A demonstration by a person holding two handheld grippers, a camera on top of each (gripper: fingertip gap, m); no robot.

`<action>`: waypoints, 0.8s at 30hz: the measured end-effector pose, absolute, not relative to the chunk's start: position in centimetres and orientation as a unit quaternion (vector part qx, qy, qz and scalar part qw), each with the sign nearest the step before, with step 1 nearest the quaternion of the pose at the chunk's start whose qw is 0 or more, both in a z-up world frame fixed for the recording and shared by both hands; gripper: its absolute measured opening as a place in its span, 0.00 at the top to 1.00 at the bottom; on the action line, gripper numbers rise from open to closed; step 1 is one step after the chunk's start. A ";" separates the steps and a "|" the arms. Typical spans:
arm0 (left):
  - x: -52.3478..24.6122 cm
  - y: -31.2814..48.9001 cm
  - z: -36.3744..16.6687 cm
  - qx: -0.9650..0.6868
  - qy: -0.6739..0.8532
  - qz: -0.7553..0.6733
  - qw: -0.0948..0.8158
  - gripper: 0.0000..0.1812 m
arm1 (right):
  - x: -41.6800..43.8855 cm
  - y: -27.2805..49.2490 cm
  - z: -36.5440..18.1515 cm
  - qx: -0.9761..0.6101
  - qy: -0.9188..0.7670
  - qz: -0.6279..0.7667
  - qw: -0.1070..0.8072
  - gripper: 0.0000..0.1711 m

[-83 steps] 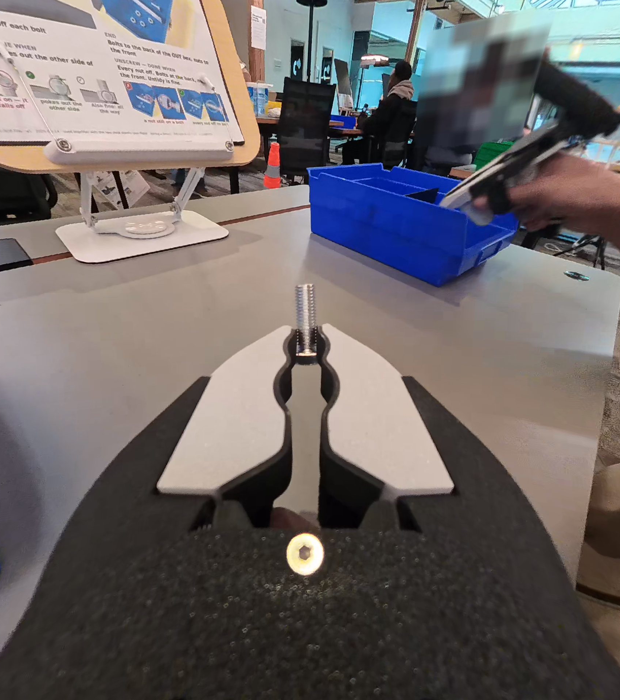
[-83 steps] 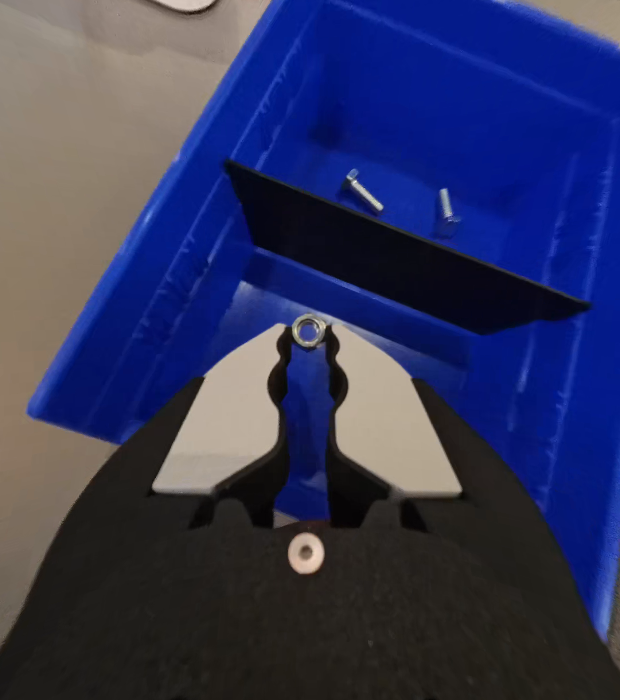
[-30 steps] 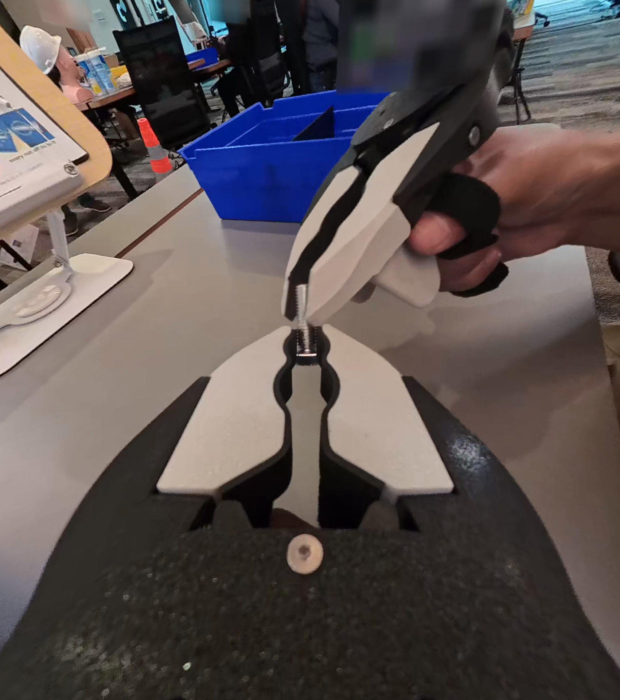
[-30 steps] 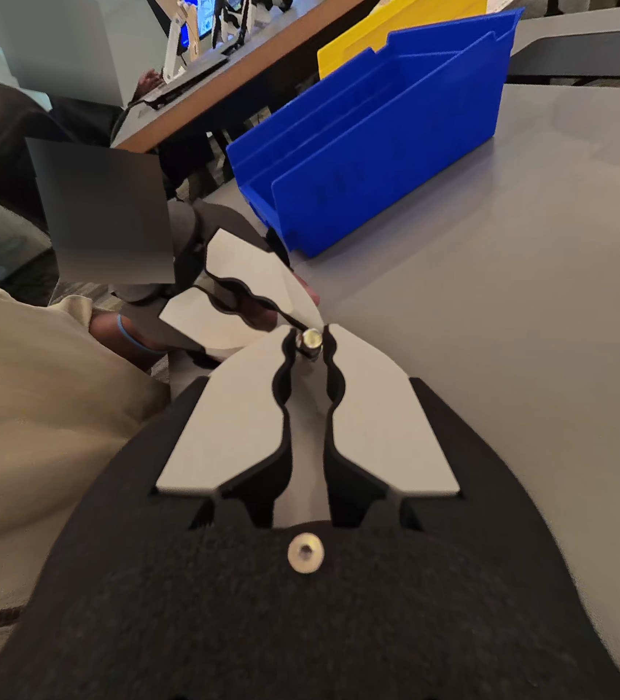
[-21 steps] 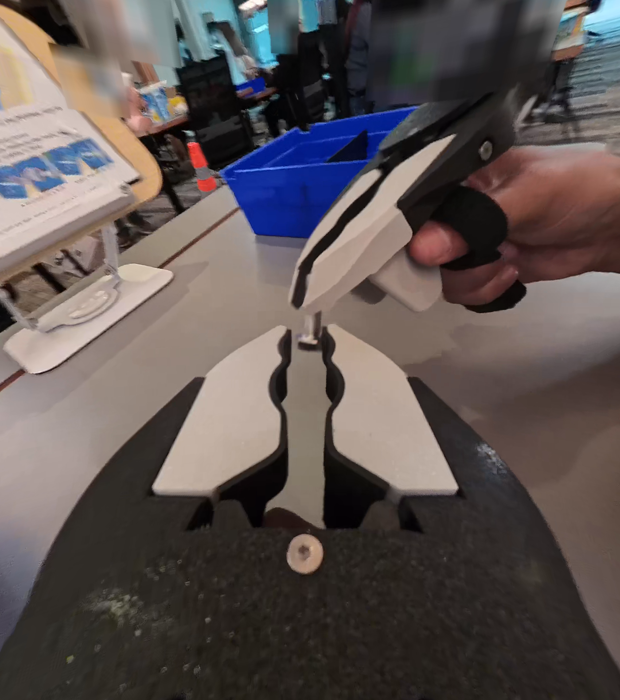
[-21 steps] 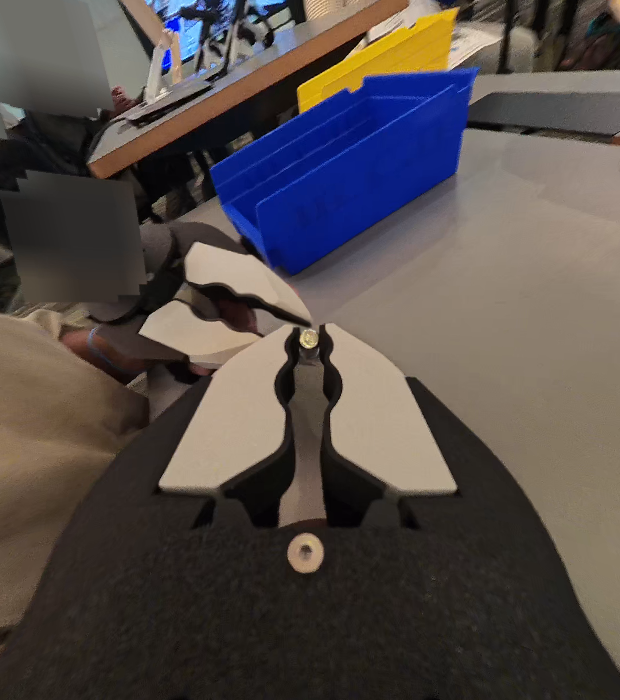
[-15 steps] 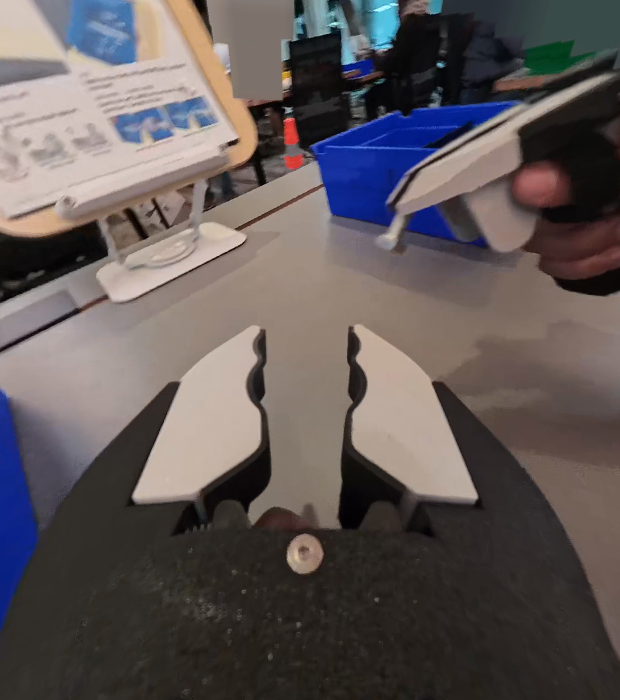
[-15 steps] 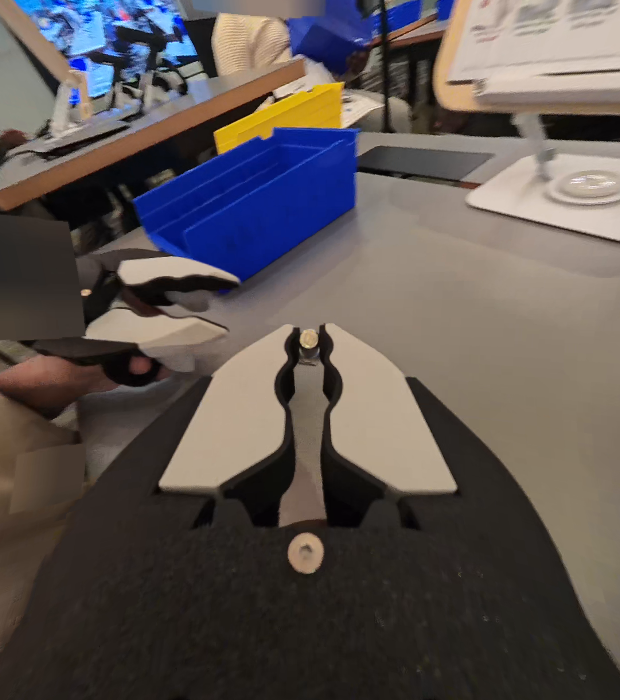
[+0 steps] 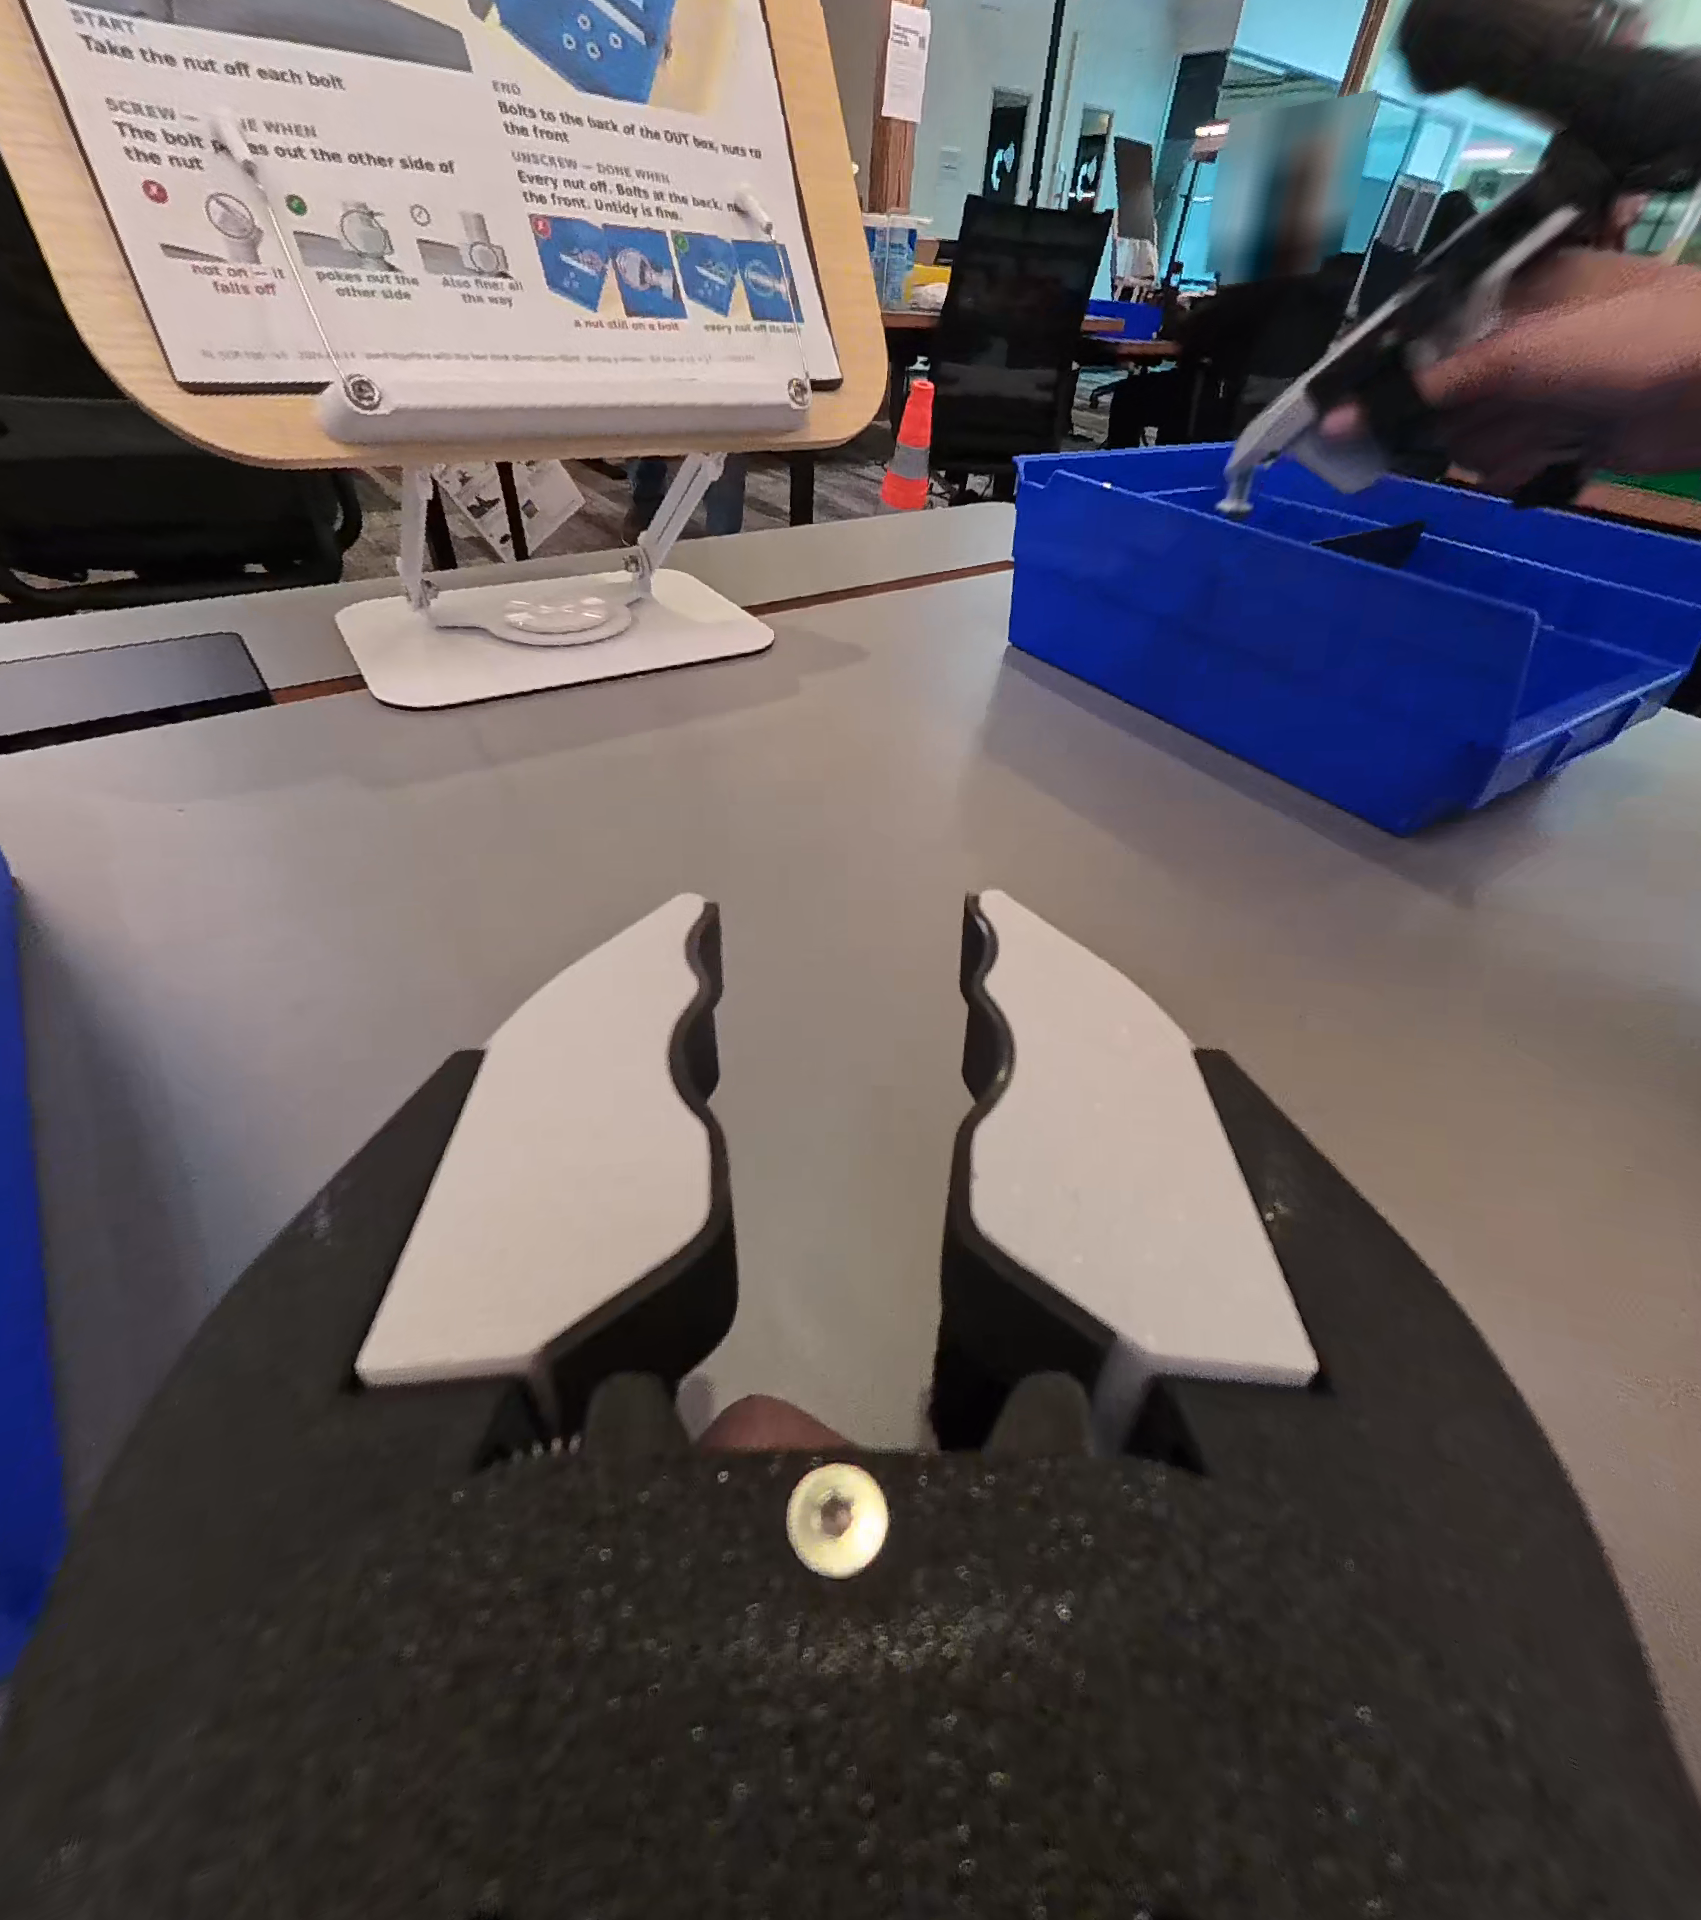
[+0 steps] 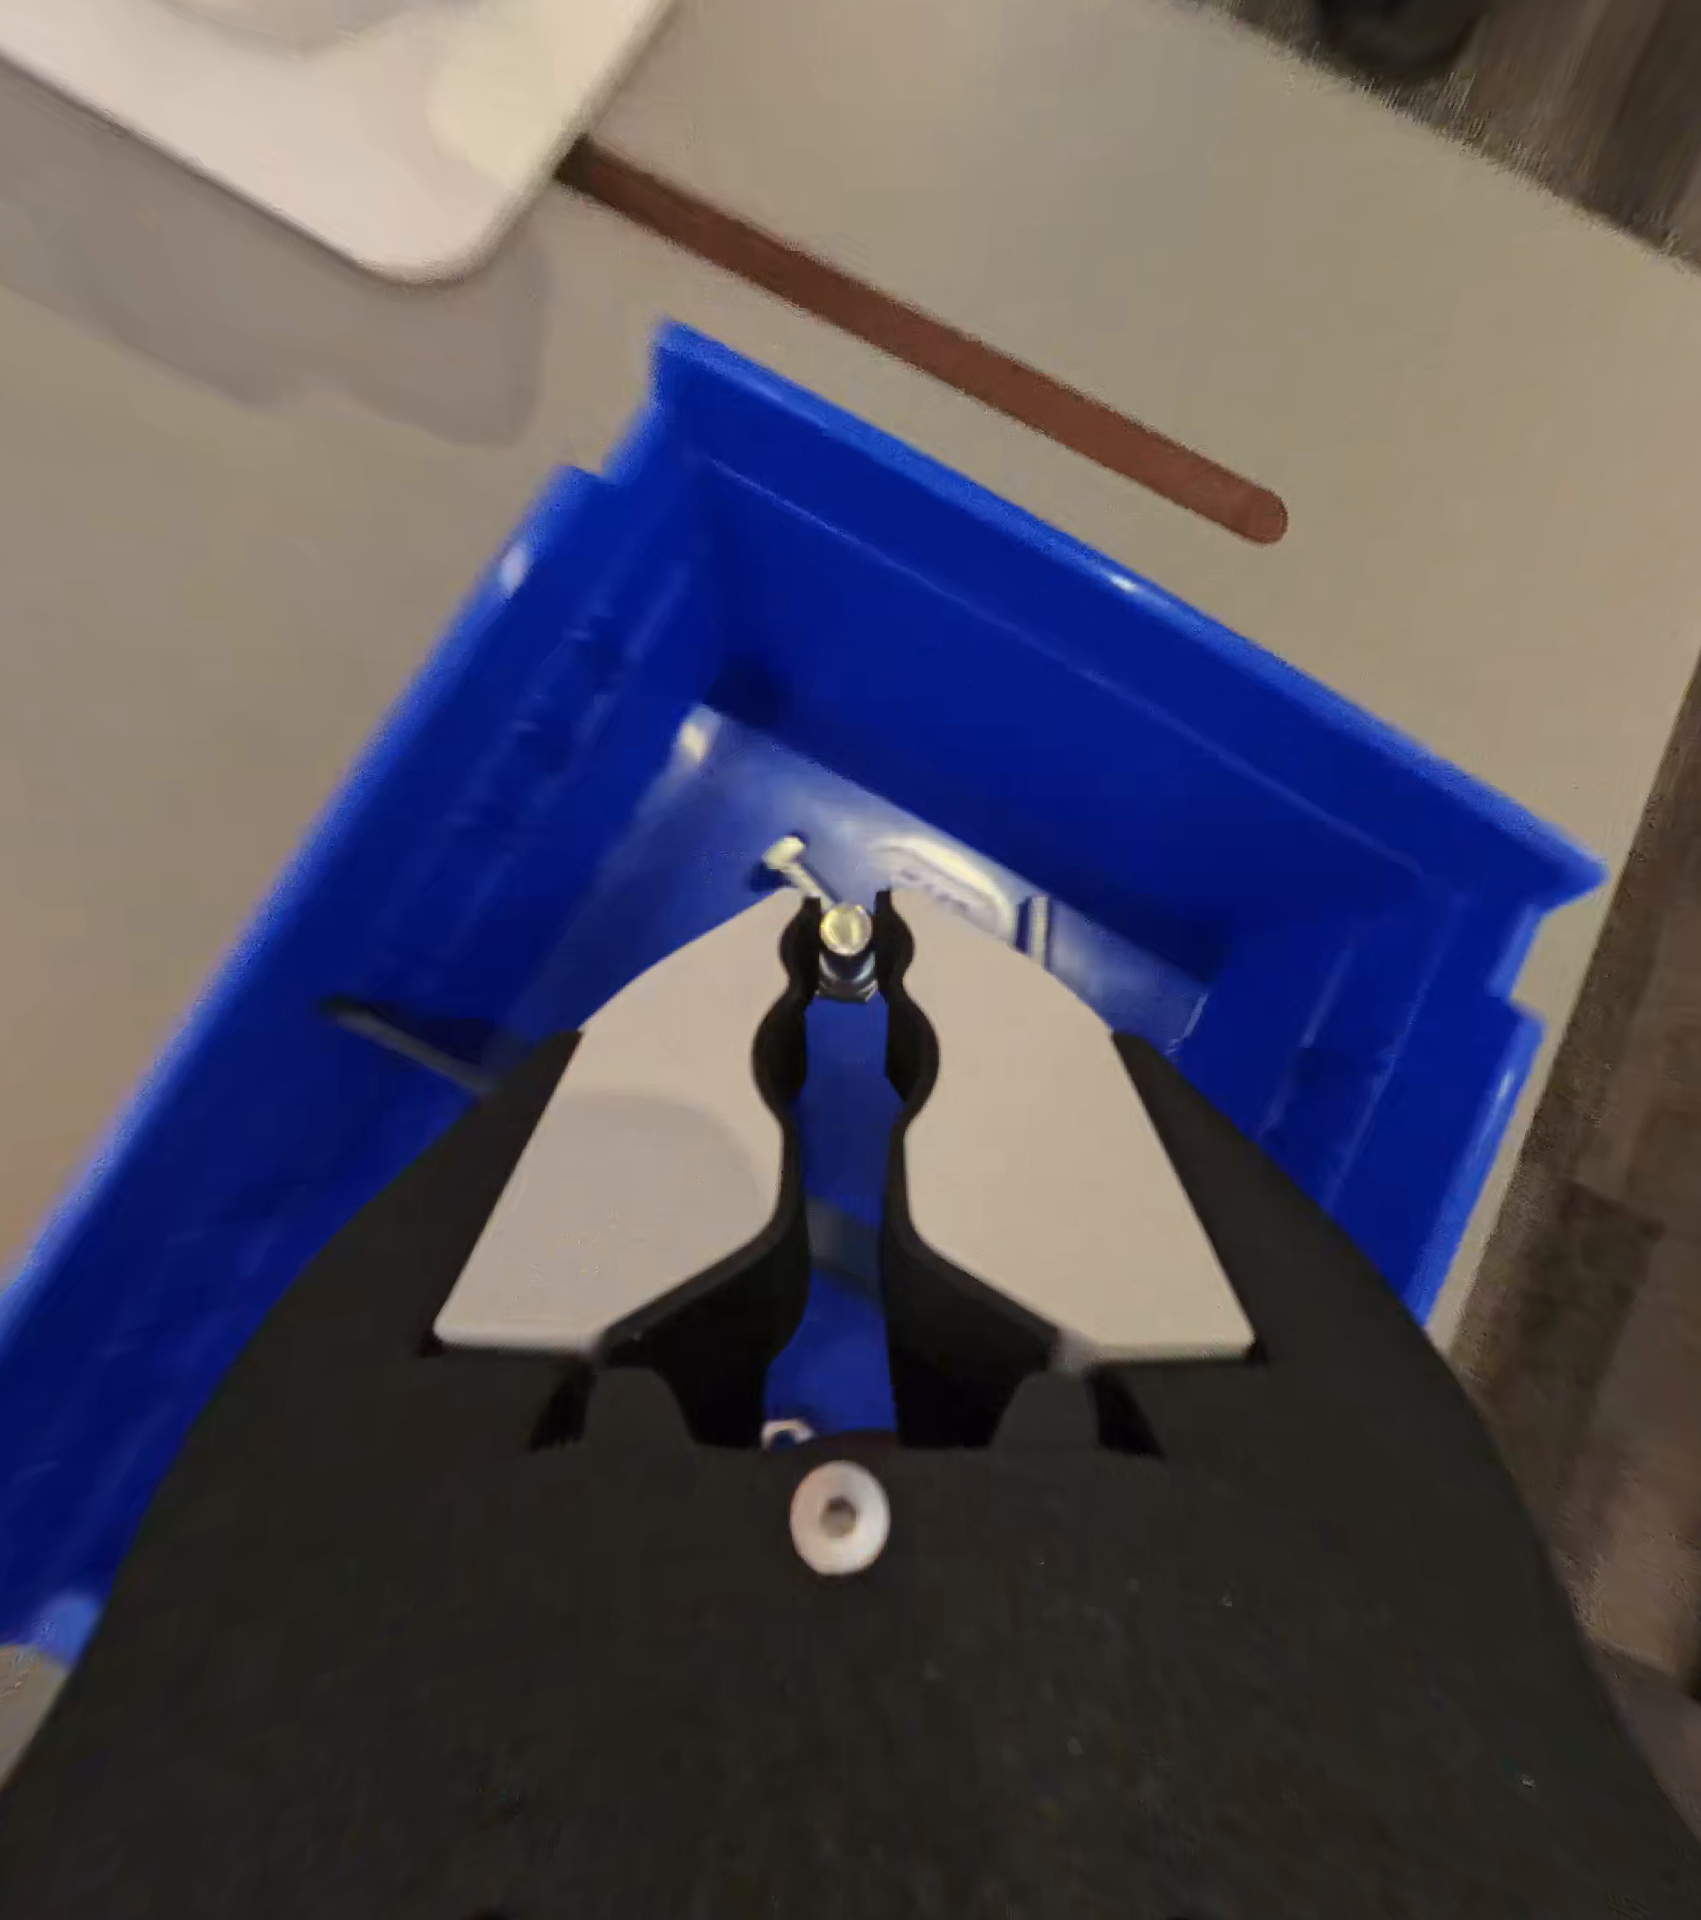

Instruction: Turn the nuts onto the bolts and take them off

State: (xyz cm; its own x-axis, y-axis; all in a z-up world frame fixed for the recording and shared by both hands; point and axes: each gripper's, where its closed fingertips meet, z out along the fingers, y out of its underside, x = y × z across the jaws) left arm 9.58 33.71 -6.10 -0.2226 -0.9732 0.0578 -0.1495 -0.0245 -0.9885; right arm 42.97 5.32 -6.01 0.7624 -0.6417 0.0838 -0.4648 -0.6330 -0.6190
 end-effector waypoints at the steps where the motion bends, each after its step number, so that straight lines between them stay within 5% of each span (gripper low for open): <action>1: 9.6 33.7 -6.1 -0.484 0.579 -0.526 0.393 0.76 | 44.1 5.2 -7.2 -0.904 0.307 -0.136 0.265 0.94; 11: 9.6 33.6 -6.2 -0.485 0.583 -0.526 0.385 0.76 | 45.0 3.5 -14.5 -0.967 0.255 -0.027 -0.002 0.94; 19: 9.9 33.5 -6.6 -0.489 0.589 -0.524 0.373 0.76 | 46.0 4.3 -15.4 -0.962 0.268 -0.048 0.023 0.94; 24: 9.9 33.6 -6.5 -0.491 0.586 -0.522 0.378 0.76 | 46.1 5.4 -11.3 -0.935 0.291 -0.148 0.142 0.82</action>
State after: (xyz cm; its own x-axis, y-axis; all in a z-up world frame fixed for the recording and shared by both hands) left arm 9.88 33.59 -6.52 -0.2334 -0.9699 0.0697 -0.1807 -0.0272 -0.9832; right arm 46.12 5.43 -11.35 0.7876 -0.5851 0.1932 -0.5010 -0.7906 -0.3520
